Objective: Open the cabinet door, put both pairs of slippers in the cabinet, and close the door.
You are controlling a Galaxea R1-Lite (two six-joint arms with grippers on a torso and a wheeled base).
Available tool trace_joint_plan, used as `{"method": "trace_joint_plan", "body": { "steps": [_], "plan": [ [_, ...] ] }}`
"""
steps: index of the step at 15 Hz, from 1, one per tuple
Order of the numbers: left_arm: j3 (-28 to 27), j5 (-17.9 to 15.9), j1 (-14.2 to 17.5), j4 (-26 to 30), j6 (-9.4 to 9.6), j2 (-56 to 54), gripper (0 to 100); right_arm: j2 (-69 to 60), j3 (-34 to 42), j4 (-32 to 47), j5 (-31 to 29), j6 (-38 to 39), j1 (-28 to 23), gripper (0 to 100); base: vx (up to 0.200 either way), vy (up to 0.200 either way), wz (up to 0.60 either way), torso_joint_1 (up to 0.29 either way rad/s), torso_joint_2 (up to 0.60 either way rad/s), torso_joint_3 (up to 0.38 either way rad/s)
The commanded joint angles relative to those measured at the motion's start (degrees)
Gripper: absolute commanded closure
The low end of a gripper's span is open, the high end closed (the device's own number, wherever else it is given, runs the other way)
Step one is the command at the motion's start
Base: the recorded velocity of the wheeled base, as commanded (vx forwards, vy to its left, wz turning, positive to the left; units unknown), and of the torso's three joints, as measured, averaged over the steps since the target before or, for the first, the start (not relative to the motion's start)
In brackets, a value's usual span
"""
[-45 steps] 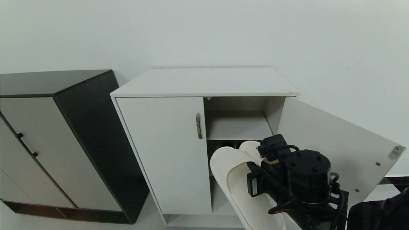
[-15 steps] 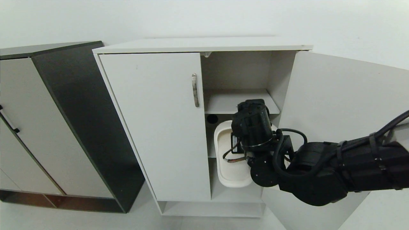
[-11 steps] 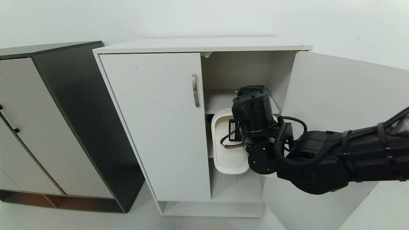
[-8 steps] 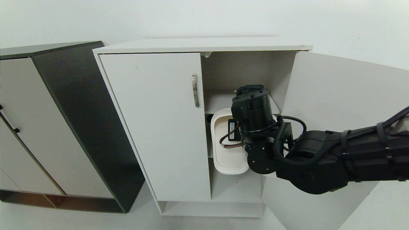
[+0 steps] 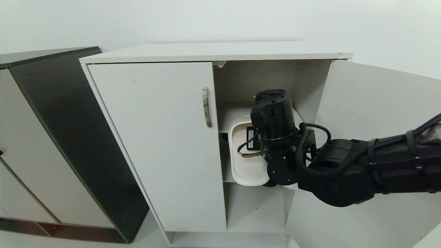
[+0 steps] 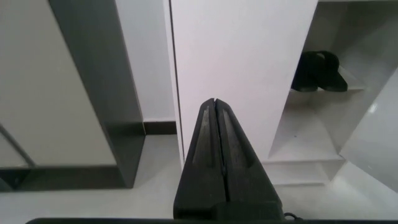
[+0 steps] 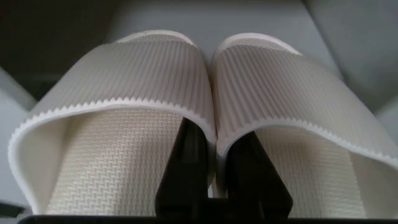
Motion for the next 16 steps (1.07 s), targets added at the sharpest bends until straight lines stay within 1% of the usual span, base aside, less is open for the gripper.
{"method": "trace_joint_plan", "body": {
  "steps": [1,6,8,9,13,16],
  "plan": [
    [0.0,0.0,0.0,0.0,0.01,0.1,100,-0.1,0.0,0.0,0.0,0.0,-0.1,100,0.2,0.0,0.0,-0.002,0.0,0.007],
    [0.0,0.0,0.0,0.0,0.01,0.1,100,0.2,0.7,-0.2,0.0,0.3,-0.2,100,0.2,0.0,0.0,0.001,0.0,0.001],
    [0.0,0.0,0.0,0.0,-0.08,0.1,100,1.2,0.6,-1.0,0.0,1.0,-1.1,100,0.2,0.0,0.0,0.0,0.0,0.002],
    [0.0,0.0,0.0,0.0,-0.08,0.1,100,1.3,0.6,-1.4,0.0,0.9,-1.8,100,0.0,0.0,0.0,0.0,0.0,0.0],
    [0.0,0.0,0.0,0.0,-0.08,0.1,100,2.5,0.3,-1.4,0.3,0.4,-2.4,100,0.0,0.0,0.0,0.0,0.0,0.0],
    [0.0,0.0,0.0,0.0,-0.08,0.1,100,4.9,-2.7,-1.4,0.5,-0.8,-4.0,100,0.0,0.0,0.0,0.0,0.0,0.0]
  ]
}}
